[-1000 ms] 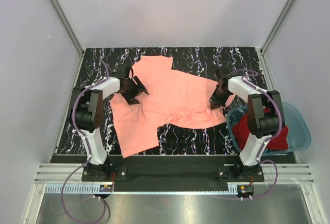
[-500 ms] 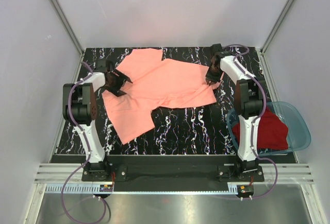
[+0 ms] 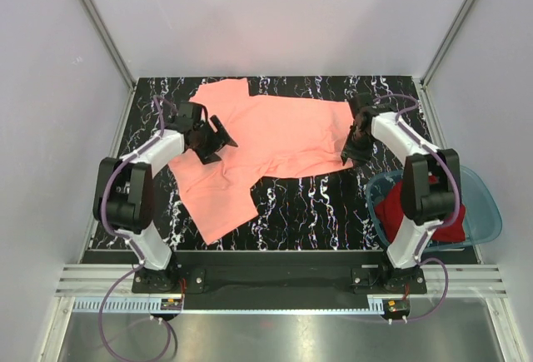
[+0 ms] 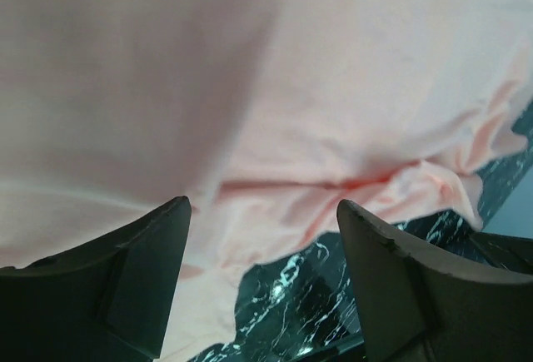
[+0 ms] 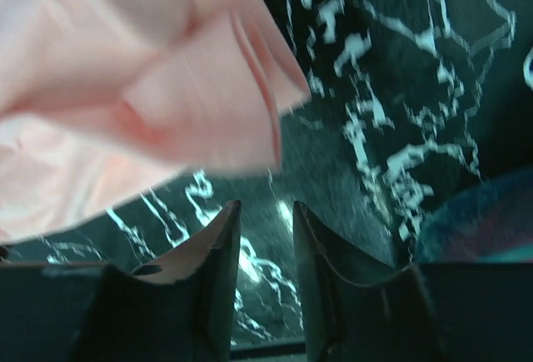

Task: Fold and stack the t-shirts
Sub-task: Flatten the tshirt out

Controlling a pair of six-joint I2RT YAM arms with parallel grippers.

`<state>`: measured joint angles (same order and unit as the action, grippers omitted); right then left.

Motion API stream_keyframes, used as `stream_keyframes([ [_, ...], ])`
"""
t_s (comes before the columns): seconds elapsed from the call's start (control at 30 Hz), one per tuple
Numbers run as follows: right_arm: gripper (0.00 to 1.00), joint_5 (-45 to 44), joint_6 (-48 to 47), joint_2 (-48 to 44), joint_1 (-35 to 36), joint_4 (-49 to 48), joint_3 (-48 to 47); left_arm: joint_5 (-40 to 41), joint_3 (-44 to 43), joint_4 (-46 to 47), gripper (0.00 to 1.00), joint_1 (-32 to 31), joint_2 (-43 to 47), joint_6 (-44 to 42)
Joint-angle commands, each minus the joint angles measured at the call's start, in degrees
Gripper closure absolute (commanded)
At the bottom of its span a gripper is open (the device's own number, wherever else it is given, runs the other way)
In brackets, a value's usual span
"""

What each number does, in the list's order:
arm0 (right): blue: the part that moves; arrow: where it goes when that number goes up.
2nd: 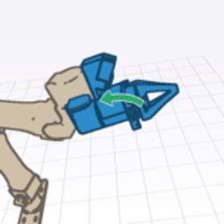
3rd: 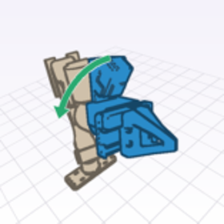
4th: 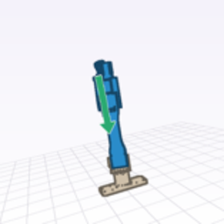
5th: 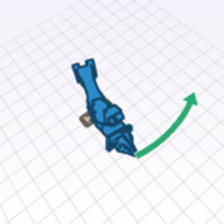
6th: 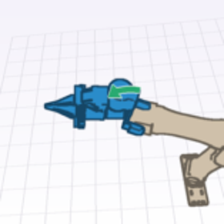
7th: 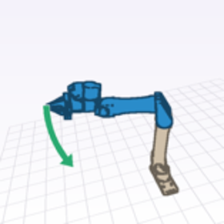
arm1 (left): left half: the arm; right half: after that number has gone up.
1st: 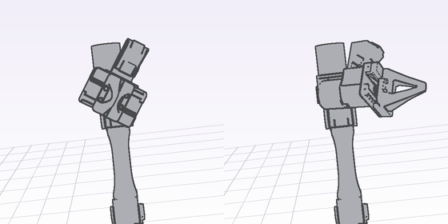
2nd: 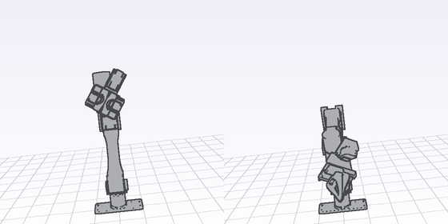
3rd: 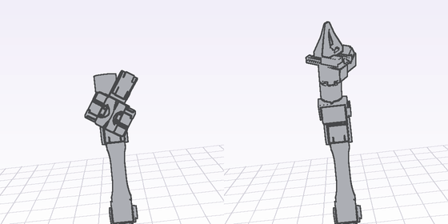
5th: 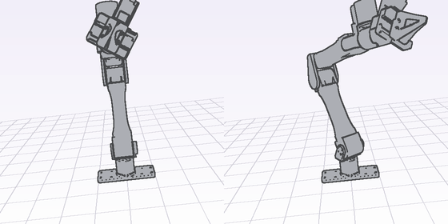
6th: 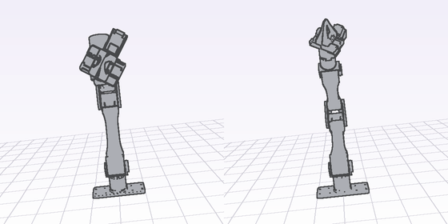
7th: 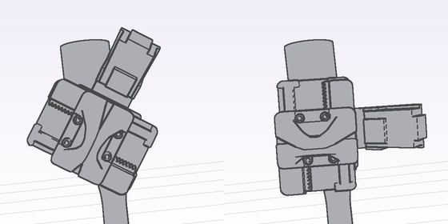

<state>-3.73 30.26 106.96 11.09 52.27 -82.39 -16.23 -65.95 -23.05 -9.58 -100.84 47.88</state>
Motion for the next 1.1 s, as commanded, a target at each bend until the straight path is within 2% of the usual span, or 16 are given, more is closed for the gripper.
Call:
stream_keyframes([
  [0.0, 0.60, 3.55, -0.82, -7.89, 0.16, -0.33, 4.95, 0.76, -1.28, -1.11, 0.23, -1.05, 6.79, -6.47],
  [0.03, 0.53, 3.55, -0.30, -9.30, 0.16, -0.94, 5.39, 0.93, -1.89, -2.17, 0.23, -1.57, 7.84, -7.70],
  [0.13, 0.45, 6.45, 0.58, -7.66, -0.72, -1.82, 3.65, 5.41, -4.36, -7.97, 0.20, -3.77, 10.03, -11.66],
  [0.3, 0.46, 6.27, 0.85, -1.67, -1.25, -1.65, -4.96, 8.41, -4.44, -11.66, 0.18, -4.48, 11.72, -15.61],
  [0.37, 0.43, 4.70, 4.96, 1.23, -1.77, 0.97, -9.51, 7.88, -4.88, -12.37, 0.19, -4.57, 10.93, -16.50],
  [0.43, 0.34, 6.00, 12.32, 1.51, -2.91, 3.19, -10.42, 7.10, -4.80, -12.73, 0.20, -4.57, 11.36, -16.15],
  [0.5, 0.19, 6.28, 19.96, -2.25, -2.92, -1.61, -5.52, 6.65, -2.96, -11.50, 0.20, -4.65, 13.02, -15.36],
  [0.53, 0.16, 6.45, 22.10, -3.32, -2.92, -3.65, -1.32, 6.21, -2.26, -11.23, 0.20, -4.65, 13.73, -14.58],
  [0.63, 0.17, 7.41, 26.41, -3.34, -3.53, -5.26, 0.65, 5.94, -0.23, -11.75, 0.22, -4.74, 15.84, -12.91],
  [0.7, 0.23, 6.90, 27.56, -1.94, -3.62, -2.72, -0.31, 6.91, 0.82, -14.03, 0.23, -4.74, 17.59, -12.11],
  [0.73, 0.29, 6.89, 28.70, -1.75, -3.80, -2.79, -0.23, 8.74, 1.17, -15.09, 0.23, -4.74, 18.30, -11.24],
  [0.87, 0.35, 5.23, 30.29, -1.84, -4.06, -6.03, 1.53, 11.92, 4.34, -17.56, 0.23, -4.39, 20.94, -10.08],
  [1.07, 0.40, 6.10, 29.94, 2.90, -5.29, -5.78, -1.02, 10.16, 0.57, -18.26, 0.24, -3.51, 17.61, -12.72],
])
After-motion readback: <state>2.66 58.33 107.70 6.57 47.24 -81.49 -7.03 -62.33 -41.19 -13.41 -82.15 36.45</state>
